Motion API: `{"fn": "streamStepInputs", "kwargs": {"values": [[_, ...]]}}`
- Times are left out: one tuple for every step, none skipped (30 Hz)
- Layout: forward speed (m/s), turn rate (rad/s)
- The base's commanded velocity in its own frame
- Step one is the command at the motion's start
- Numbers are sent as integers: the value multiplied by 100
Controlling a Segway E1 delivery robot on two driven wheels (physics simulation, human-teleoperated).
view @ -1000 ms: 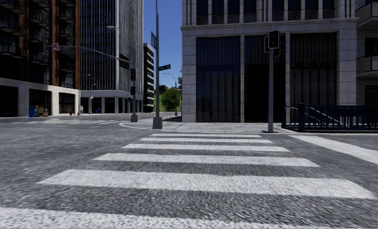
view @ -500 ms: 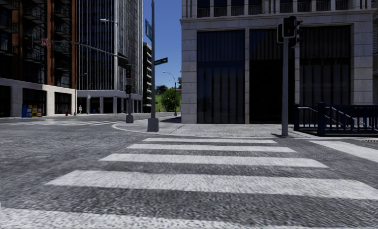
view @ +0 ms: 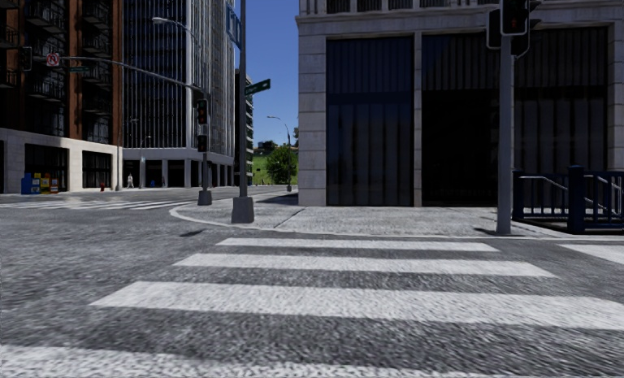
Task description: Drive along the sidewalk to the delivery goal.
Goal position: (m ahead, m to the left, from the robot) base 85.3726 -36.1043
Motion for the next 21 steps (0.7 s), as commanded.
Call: {"fn": "streamStepInputs", "kwargs": {"values": [[200, 0], [200, 0], [200, 0], [200, 0], [200, 0], [200, 0], [200, 0], [200, 0], [200, 0], [200, 0], [200, 0], [200, 0], [200, 0], [200, 0], [200, 0], [200, 0], [200, 0], [200, 0], [200, 0], [200, 0], [200, 0]]}}
